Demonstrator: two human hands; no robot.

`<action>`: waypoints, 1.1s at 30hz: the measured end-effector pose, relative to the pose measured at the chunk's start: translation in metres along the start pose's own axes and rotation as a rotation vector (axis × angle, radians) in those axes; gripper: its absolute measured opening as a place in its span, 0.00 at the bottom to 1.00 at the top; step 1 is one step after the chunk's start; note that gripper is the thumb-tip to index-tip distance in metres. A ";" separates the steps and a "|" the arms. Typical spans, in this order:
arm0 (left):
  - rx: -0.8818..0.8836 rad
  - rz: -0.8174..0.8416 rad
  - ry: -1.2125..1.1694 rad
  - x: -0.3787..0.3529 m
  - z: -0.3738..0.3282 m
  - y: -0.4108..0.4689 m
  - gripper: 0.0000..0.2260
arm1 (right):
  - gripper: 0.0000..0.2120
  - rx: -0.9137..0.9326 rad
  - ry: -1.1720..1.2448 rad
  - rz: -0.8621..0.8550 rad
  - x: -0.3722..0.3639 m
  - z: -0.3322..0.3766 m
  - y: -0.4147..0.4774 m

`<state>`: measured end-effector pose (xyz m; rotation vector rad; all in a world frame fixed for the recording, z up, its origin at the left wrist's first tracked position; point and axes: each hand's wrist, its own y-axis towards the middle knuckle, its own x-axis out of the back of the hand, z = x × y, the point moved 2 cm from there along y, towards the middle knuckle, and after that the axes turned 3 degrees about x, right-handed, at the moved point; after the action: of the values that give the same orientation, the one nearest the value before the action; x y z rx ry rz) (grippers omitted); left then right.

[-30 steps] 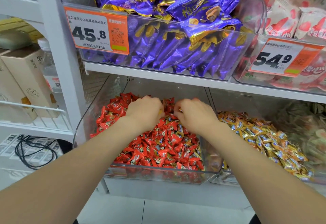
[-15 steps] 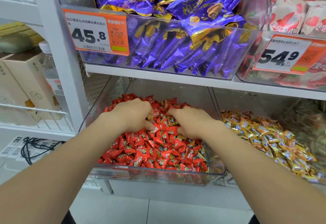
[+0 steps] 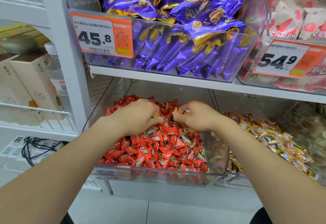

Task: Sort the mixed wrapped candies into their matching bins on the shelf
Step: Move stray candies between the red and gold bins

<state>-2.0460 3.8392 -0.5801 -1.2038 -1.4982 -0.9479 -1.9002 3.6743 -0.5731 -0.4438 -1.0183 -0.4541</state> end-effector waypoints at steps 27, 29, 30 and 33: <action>0.251 0.107 -1.371 -0.015 -0.177 -0.007 0.05 | 0.09 -0.166 -0.276 -0.247 0.055 -0.114 -0.130; 0.190 0.083 -1.355 -0.017 -0.195 -0.005 0.03 | 0.17 -0.146 -0.292 -0.113 0.055 -0.129 -0.136; 0.166 0.092 -1.354 -0.017 -0.204 -0.003 0.02 | 0.22 -0.149 -0.307 -0.107 0.057 -0.134 -0.139; 0.144 0.114 -1.308 -0.017 -0.231 0.003 0.05 | 0.25 -0.162 -0.309 -0.160 0.064 -0.146 -0.147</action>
<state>-1.9944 3.6165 -0.5415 -1.8953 -2.3487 0.1801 -1.8508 3.4635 -0.5625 -0.5914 -1.3270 -0.6275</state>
